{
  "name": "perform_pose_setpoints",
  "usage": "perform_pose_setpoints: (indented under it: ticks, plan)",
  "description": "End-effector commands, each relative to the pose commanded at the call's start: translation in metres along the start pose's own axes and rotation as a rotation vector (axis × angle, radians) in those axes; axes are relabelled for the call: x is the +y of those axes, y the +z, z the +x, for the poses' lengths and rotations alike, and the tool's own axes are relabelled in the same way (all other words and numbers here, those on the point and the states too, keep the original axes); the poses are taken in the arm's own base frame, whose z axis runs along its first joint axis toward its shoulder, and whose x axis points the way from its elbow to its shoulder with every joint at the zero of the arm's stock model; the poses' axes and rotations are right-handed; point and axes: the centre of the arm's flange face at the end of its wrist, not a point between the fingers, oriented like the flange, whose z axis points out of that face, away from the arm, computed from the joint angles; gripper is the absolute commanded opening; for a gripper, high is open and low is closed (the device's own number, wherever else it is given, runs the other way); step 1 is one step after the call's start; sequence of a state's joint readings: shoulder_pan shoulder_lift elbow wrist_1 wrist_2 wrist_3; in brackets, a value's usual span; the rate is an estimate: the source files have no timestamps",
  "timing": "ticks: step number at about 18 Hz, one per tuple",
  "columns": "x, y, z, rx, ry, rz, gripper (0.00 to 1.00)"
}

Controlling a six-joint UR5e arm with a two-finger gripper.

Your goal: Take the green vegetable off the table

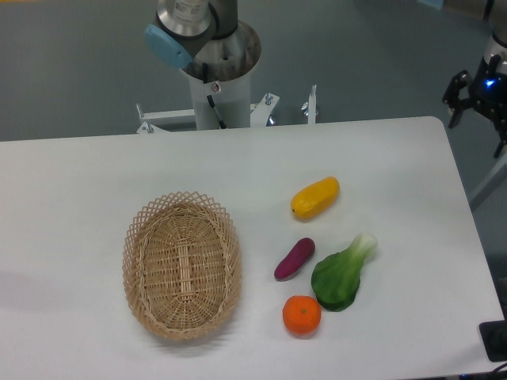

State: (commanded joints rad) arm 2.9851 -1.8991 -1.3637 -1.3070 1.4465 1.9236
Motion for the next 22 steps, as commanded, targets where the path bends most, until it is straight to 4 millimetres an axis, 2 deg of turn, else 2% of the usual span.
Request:
perform_pose_setpoints:
  ticks: [8,13,15,17,19,22]
  plan:
    - [-0.003,0.009,0.002,0.016,-0.010,0.006,1.00]
    - [-0.015,0.022,0.004,0.038,-0.065,0.017,1.00]
    - [-0.023,0.033,0.006,0.056,-0.101,0.021,1.00]
    - [-0.039,0.047,0.001,0.052,-0.120,0.020,1.00]
    - [-0.051,0.066,0.000,0.069,-0.133,0.026,1.00]
    - [-0.081,0.102,-0.006,0.082,-0.171,0.025,1.00]
